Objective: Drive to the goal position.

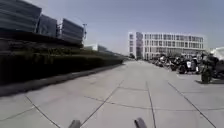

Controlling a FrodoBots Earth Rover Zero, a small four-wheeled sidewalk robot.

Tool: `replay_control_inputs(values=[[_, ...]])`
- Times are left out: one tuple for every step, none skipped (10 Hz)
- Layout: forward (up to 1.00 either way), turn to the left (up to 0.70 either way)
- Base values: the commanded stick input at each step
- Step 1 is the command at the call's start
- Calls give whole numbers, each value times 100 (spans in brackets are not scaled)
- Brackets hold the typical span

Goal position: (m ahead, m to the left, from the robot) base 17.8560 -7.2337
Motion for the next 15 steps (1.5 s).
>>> replay_control_inputs(values=[[100,-5],[100,-16],[100,-27],[100,-38],[100,-29],[100,-18],[100,-8],[100,-1],[100,-18],[100,-35],[100,-39],[100,-39],[100,-39],[100,-39],[100,-39]])
